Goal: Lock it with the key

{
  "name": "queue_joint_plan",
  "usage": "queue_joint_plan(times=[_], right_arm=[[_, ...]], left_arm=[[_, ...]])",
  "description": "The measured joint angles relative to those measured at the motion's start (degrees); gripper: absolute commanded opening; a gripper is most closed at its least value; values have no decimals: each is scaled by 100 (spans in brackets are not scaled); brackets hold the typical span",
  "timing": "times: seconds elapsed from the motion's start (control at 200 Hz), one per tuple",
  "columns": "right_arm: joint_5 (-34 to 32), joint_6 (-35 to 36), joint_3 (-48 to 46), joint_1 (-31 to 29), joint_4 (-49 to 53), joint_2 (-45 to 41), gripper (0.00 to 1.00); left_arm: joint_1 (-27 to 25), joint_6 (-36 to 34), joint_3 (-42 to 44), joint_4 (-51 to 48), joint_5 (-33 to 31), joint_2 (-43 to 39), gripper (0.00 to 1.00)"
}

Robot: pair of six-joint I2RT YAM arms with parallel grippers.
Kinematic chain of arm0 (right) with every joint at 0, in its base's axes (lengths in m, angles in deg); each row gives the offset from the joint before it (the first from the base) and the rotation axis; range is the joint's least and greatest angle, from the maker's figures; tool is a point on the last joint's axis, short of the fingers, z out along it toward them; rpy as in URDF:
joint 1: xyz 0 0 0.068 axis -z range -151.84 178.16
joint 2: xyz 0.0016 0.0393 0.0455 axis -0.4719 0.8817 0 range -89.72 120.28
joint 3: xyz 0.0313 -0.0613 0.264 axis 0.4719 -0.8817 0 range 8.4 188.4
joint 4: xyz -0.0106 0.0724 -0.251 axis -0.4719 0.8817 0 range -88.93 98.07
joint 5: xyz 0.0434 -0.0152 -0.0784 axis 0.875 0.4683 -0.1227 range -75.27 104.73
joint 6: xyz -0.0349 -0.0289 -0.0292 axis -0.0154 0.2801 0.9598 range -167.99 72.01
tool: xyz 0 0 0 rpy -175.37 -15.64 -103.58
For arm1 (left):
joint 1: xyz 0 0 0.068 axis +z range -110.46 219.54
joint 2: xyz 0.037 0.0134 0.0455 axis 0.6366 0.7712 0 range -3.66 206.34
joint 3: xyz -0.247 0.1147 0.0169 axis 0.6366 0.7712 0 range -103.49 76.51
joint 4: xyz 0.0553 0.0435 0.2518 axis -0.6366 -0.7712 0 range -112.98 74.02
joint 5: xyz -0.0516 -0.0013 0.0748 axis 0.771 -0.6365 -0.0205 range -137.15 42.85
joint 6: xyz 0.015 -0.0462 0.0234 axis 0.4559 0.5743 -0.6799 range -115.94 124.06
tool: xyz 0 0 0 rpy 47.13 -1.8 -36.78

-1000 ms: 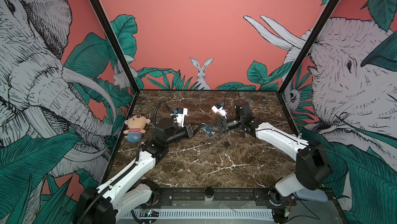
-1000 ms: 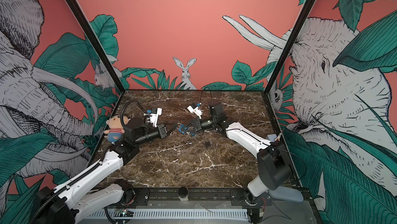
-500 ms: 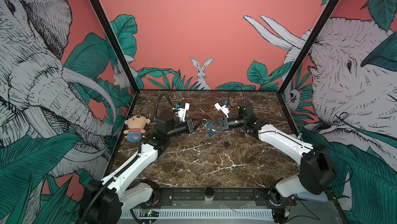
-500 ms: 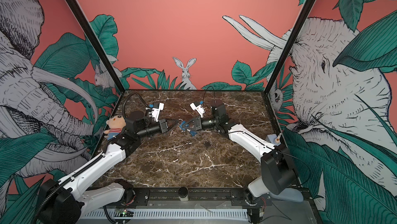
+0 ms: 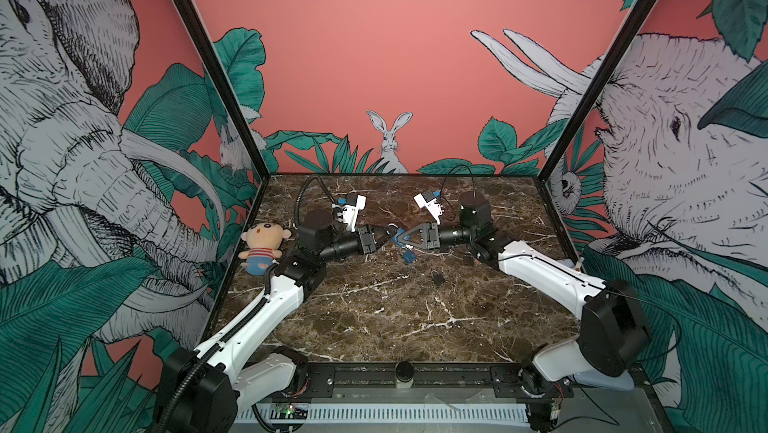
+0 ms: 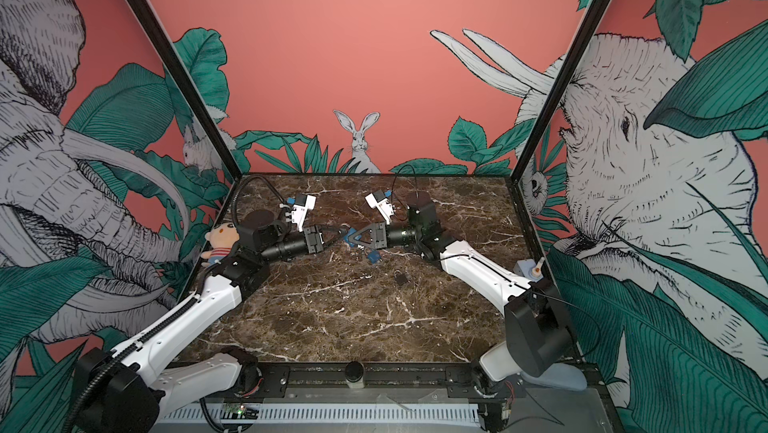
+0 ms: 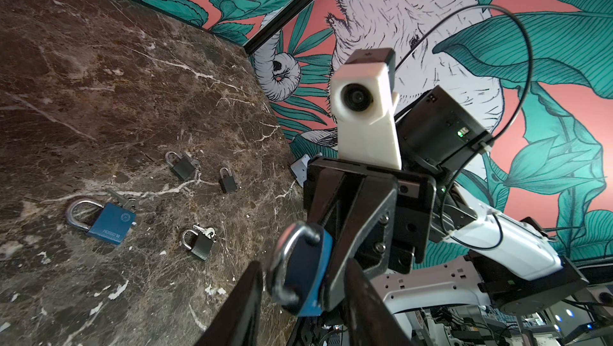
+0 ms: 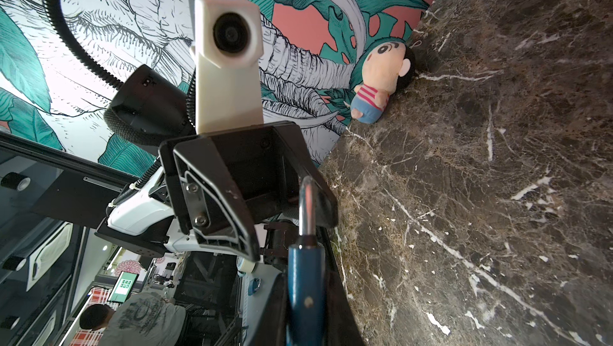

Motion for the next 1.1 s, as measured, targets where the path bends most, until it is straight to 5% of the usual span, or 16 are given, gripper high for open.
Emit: queue_joint_plan(times=[0.52, 0.74, 1.04, 1.095], right_arm=[[17, -22, 13, -57, -98, 0, 0], [-13, -44, 28, -37, -114, 0, 0], [0, -17, 28, -33, -122, 2, 0], [-2, -17, 28, -33, -122, 2, 12]], left_arm=[[61, 70, -9, 299, 127, 177, 25], [136, 208, -33, 516, 232, 343, 0], [151, 267, -31, 546, 273, 337, 0], [153, 273, -31, 546, 249, 330, 0]])
